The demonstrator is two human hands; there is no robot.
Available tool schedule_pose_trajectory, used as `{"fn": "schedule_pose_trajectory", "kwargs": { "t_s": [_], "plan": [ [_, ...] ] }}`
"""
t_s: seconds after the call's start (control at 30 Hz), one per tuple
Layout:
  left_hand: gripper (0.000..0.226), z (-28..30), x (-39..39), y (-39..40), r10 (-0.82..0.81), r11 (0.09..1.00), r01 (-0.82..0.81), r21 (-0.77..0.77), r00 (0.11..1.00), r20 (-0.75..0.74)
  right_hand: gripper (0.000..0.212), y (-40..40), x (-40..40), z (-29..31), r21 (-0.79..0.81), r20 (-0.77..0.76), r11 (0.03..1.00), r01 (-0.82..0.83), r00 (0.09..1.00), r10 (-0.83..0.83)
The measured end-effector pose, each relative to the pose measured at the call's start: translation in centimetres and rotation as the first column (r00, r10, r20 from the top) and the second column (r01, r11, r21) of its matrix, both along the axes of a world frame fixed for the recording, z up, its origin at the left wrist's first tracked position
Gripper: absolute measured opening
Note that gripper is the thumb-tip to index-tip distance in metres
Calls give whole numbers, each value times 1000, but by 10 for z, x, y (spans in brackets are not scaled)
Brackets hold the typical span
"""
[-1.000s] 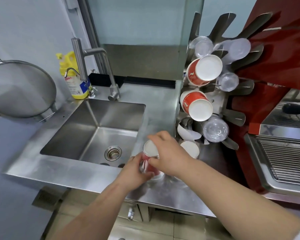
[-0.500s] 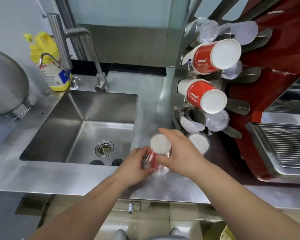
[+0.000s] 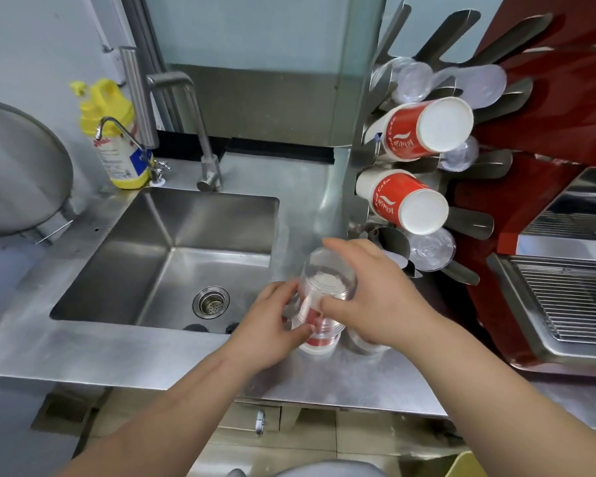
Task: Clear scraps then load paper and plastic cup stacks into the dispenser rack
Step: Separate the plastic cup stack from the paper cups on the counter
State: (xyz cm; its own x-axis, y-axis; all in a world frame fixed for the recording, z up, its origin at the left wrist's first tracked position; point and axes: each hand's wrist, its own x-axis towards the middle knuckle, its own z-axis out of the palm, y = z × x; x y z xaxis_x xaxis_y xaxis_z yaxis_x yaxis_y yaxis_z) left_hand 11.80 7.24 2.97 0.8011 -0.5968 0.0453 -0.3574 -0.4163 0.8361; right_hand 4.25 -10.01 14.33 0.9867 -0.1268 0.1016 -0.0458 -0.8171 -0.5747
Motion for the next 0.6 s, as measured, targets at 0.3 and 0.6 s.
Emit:
{"fn": "schedule_pose_trajectory", "kwargs": {
  "t_s": [0.3, 0.6],
  "plan": [
    [70, 43, 0, 15, 77, 992, -67, -111, 993, 91, 80, 14, -3, 47, -31, 123, 997, -65, 990, 68],
    [65, 55, -7, 41, 157, 970, -136, -200, 983, 94, 79, 49, 2, 65, -123, 117, 980, -158, 978, 172]
  ]
}}
